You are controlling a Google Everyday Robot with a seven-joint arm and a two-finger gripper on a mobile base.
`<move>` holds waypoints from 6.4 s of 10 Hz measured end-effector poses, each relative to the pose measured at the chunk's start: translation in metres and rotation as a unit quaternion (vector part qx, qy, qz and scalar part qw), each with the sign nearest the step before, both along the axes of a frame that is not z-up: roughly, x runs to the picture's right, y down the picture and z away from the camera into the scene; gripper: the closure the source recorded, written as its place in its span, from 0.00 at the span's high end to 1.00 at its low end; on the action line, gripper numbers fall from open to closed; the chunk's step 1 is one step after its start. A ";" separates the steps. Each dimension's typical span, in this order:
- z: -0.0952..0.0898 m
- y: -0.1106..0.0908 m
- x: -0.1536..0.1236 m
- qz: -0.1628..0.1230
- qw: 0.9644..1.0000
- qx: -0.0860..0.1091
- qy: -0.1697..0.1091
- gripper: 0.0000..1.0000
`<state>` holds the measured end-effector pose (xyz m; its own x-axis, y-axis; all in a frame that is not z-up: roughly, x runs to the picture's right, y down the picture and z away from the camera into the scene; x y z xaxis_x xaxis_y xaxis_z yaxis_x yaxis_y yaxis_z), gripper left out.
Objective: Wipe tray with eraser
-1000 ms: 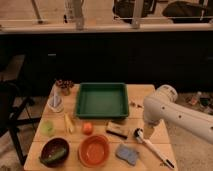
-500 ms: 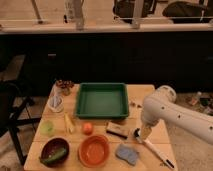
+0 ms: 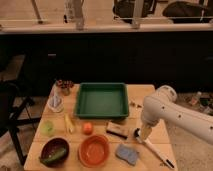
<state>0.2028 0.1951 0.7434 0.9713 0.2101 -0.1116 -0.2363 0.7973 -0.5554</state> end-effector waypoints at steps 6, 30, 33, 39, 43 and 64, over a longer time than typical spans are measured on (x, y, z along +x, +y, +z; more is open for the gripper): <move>0.008 0.016 -0.036 -0.024 0.999 -0.017 -0.022 0.80; 0.045 0.037 -0.136 -0.088 0.992 -0.050 -0.071 0.80; 0.056 0.032 -0.138 -0.076 0.993 -0.052 -0.071 0.80; 0.079 0.043 -0.135 -0.063 0.993 -0.075 -0.068 0.65; 0.082 0.046 -0.127 -0.059 0.993 -0.081 -0.066 0.47; -0.040 0.001 -0.217 -0.140 0.973 0.043 -0.179 0.00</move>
<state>-0.0137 0.1957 0.7038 0.9650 -0.0741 0.2515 0.1932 0.8495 -0.4909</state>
